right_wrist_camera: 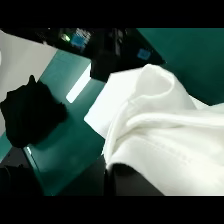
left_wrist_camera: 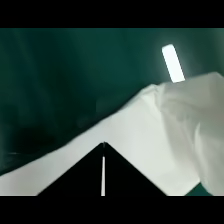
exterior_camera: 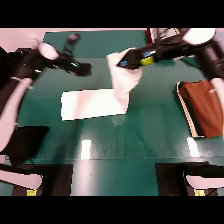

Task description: Fold the shirts.

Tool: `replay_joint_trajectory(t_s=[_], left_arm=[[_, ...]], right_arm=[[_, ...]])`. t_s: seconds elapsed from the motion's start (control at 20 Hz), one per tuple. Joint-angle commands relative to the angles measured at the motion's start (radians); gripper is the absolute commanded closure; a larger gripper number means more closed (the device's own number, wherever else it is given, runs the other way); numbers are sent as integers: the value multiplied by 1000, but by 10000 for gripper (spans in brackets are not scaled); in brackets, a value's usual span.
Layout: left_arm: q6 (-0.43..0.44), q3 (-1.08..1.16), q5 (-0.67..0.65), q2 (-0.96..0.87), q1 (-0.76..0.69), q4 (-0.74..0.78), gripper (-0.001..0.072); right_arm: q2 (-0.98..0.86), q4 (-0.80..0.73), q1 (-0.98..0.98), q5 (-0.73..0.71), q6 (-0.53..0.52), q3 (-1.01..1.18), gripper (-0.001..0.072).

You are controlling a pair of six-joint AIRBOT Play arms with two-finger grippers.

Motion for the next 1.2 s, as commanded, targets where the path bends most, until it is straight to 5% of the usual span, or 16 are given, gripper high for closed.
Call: replay_joint_trajectory(t_s=[0.0,0.05,0.1,0.15,0.3,0.7,0.75,0.8,1.15], left_arm=[[3,37,-48,174,175,71,682],[3,37,-48,214,210,71,683],[3,37,-55,248,243,71,682],[3,37,-62,272,266,71,682],[3,37,-96,302,288,75,682],[37,36,-123,301,158,72,682],[37,36,-118,301,140,72,682],[38,36,-113,300,126,72,682],[38,36,-93,300,105,58,682]], right_arm=[[-152,-1,204,-234,-16,84,698],[-226,-2,265,-308,-31,150,696],[-295,-2,312,-366,-33,214,587],[-367,-2,350,-369,-33,290,394],[-429,-45,381,-302,-33,363,374],[-110,-201,50,-137,6,-182,383],[-94,-198,-10,-122,8,-251,316],[-90,-175,-66,-119,9,-312,131],[-254,167,-170,-143,-87,-444,106]])
